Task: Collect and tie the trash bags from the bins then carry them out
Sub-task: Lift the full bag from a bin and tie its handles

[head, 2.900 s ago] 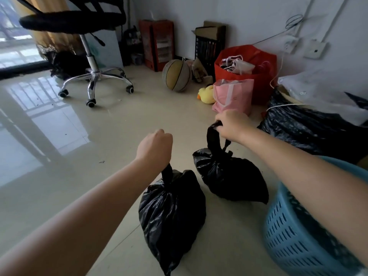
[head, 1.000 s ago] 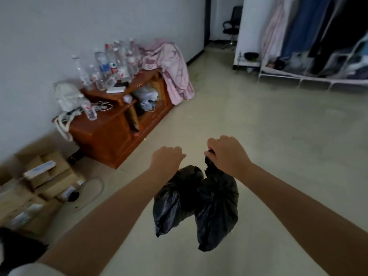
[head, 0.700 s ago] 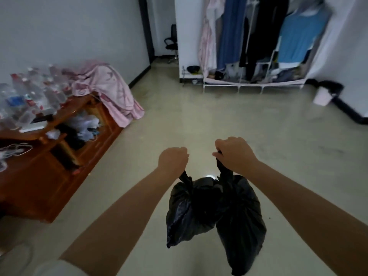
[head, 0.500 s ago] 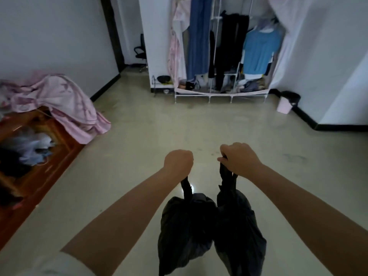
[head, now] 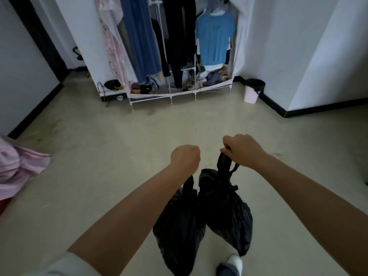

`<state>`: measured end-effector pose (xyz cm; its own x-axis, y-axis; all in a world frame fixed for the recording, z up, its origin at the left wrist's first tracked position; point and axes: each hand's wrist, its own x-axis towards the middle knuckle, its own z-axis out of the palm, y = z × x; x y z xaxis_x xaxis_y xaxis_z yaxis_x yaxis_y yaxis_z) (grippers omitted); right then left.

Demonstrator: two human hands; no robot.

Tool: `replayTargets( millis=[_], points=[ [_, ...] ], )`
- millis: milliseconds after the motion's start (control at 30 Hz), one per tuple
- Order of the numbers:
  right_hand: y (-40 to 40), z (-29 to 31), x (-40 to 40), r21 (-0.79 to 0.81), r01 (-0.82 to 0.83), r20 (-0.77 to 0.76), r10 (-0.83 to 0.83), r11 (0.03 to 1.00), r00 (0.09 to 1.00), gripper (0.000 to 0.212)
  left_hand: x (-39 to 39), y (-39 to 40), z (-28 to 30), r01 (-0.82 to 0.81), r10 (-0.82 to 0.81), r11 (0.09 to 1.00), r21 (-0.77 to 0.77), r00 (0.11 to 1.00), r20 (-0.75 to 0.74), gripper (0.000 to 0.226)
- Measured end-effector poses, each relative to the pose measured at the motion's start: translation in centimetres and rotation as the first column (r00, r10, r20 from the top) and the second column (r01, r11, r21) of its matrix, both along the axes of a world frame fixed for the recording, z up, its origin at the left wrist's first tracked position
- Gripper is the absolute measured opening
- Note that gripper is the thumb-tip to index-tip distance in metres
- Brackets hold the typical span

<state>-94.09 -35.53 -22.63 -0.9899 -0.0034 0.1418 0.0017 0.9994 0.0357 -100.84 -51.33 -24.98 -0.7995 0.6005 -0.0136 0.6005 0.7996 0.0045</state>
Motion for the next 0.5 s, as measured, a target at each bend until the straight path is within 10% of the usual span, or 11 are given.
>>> replayTargets(
  millis=[500],
  points=[
    [35.8, 0.0, -31.5, -0.031, 0.037, -0.122, -0.041, 0.999, 0.992, 0.026, -32.8, 34.9, 1.2, -0.09, 0.091, 0.995, 0.031, 0.995, -0.04, 0.019]
  ],
)
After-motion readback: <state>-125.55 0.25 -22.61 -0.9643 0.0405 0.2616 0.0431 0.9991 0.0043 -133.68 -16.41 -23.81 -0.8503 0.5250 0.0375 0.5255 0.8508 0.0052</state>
